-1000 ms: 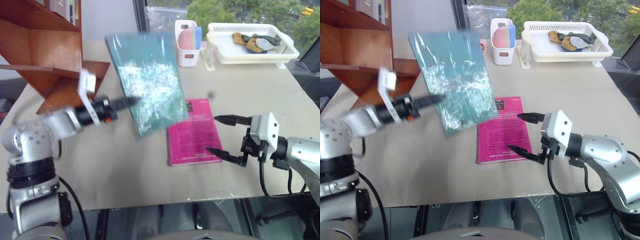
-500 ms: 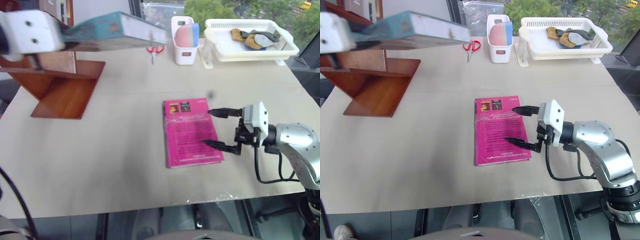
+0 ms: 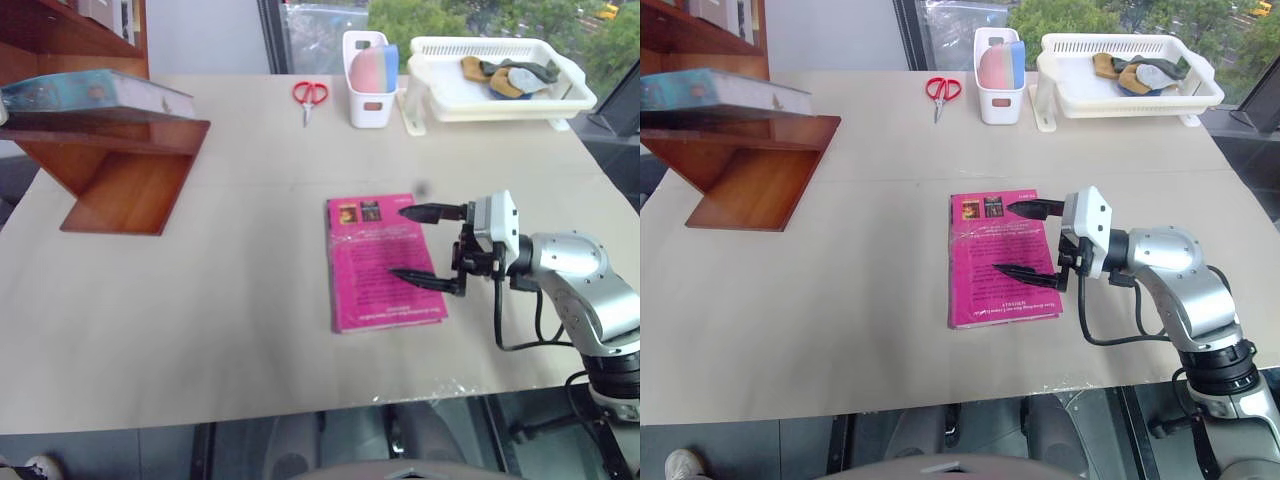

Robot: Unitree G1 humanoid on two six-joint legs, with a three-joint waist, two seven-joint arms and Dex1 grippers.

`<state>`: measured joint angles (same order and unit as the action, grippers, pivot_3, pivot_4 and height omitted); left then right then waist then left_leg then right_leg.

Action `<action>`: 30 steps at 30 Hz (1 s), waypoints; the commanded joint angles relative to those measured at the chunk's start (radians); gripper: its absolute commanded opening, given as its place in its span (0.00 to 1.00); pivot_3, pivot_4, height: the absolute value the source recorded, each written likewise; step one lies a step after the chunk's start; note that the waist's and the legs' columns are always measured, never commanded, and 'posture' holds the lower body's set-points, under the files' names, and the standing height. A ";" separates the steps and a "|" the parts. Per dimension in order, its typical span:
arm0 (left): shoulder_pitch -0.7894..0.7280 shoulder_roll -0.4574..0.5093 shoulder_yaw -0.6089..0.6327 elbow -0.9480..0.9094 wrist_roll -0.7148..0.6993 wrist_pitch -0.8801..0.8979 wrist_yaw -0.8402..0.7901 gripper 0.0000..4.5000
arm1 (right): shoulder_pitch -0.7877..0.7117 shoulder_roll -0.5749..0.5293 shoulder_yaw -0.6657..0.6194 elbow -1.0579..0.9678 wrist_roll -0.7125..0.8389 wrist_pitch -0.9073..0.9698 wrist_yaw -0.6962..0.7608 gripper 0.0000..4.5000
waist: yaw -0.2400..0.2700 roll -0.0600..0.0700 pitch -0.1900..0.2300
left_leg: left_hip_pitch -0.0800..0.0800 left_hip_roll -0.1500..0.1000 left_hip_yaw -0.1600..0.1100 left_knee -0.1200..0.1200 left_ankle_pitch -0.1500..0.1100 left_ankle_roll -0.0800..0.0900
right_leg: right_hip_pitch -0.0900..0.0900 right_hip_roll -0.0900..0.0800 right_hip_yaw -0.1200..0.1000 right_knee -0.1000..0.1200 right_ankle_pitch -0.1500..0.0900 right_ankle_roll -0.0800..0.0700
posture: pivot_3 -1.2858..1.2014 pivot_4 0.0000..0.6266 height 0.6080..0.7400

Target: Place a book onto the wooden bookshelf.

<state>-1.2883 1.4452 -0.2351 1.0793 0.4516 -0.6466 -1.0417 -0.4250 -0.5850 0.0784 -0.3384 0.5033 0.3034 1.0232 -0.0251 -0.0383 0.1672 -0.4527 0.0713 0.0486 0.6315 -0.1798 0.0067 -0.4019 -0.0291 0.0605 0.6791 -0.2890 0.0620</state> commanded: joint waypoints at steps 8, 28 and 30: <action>-0.037 0.040 -0.008 0.186 0.087 -0.081 0.161 0.14 | -0.126 0.140 -0.029 -0.062 0.039 0.036 -0.179 1.00 | -0.020 0.000 0.000 | 0.003 0.004 0.002 0.004 0.001 -0.001 | -0.005 0.005 0.005 0.016 -0.001 -0.002 | 0.52 0.24 1.00; -0.054 0.047 0.055 0.172 -0.026 -0.186 -0.109 0.72 | -0.173 0.191 -0.031 -0.009 0.048 0.026 -0.215 1.00 | -0.017 -0.001 0.000 | 0.000 0.004 0.006 0.004 0.001 -0.001 | -0.009 0.004 0.009 0.017 -0.001 -0.002 | 0.52 0.24 1.00; -0.052 0.057 0.065 0.169 -0.035 -0.203 -0.102 0.90 | -0.171 0.189 -0.030 -0.005 0.049 0.026 -0.213 1.00 | -0.017 -0.001 -0.001 | -0.001 0.004 0.007 0.005 0.001 -0.001 | -0.009 0.004 0.009 0.017 -0.001 -0.002 | 0.52 0.24 1.00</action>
<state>-1.3303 1.4632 -0.1972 1.2624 0.4316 -0.8327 -1.1516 -0.5775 -0.3945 0.0696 -0.3317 0.5486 0.3457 0.8071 -0.0418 -0.0395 0.1667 -0.4535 0.0748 0.0551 0.6363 -0.1791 0.0057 -0.4113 -0.0252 0.0693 0.6957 -0.2896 0.0601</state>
